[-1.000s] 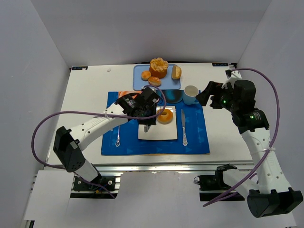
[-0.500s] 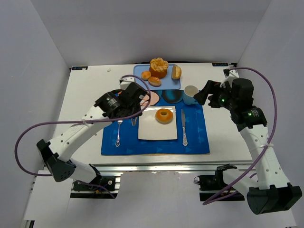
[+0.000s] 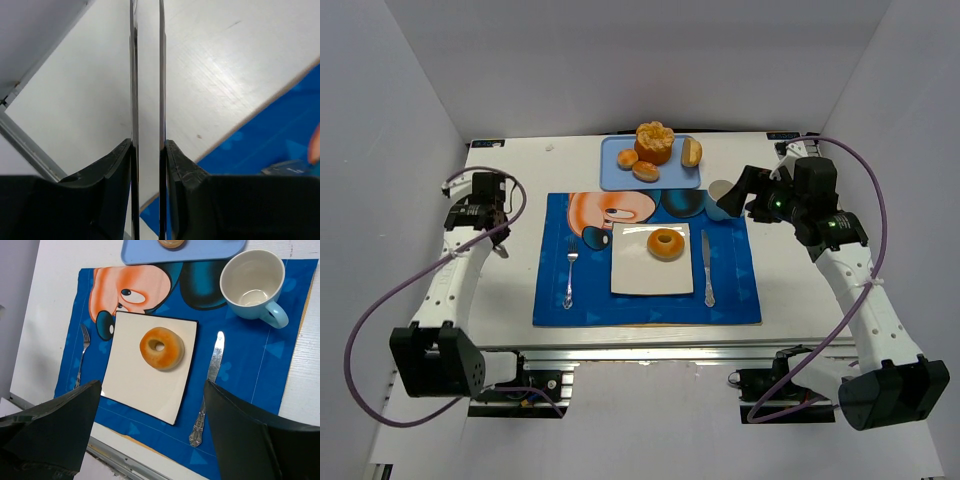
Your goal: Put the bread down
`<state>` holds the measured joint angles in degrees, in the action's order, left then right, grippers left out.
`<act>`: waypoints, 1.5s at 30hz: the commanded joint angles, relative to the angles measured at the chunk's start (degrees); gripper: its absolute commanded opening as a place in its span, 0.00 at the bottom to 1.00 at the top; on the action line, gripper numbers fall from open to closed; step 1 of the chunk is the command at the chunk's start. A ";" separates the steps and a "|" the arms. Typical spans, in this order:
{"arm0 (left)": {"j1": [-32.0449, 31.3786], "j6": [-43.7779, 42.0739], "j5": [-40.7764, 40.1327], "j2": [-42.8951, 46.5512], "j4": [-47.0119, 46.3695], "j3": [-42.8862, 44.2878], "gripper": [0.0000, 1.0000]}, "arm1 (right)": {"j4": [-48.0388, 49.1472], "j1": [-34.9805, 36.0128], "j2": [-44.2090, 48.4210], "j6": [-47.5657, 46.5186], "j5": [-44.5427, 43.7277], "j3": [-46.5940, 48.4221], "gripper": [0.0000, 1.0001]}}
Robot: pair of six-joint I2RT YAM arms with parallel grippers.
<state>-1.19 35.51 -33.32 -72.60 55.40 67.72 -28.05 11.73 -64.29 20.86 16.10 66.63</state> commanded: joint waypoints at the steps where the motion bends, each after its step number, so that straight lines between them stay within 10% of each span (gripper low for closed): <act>1: 5.75 -4.74 4.40 -2.37 -7.50 -6.10 0.41 | 2.13 0.67 -0.13 0.41 1.39 2.45 0.89; 11: 9.10 -5.27 10.56 -8.79 -16.81 -17.71 0.40 | 1.42 1.19 0.13 -0.56 0.34 1.40 0.89; 23: 10.77 -6.33 7.22 -7.74 -12.78 -17.28 0.83 | 1.34 1.19 0.75 -1.17 0.25 0.69 0.89; 24: 10.86 -6.15 6.96 -7.30 -11.73 -15.80 0.98 | 1.33 1.19 0.75 -1.17 0.25 0.87 0.89; 32: 10.86 -3.70 13.61 6.39 0.94 0.11 0.98 | 0.54 1.28 1.19 -1.44 -0.28 0.87 0.89; 42: 10.86 -11.41 27.94 17.14 -18.96 12.26 0.98 | -1.83 2.42 0.22 -5.04 -6.61 6.49 0.89; 45: 9.37 -14.85 21.40 15.13 -21.11 11.65 0.98 | -1.48 2.60 0.05 -3.73 -5.90 6.93 0.89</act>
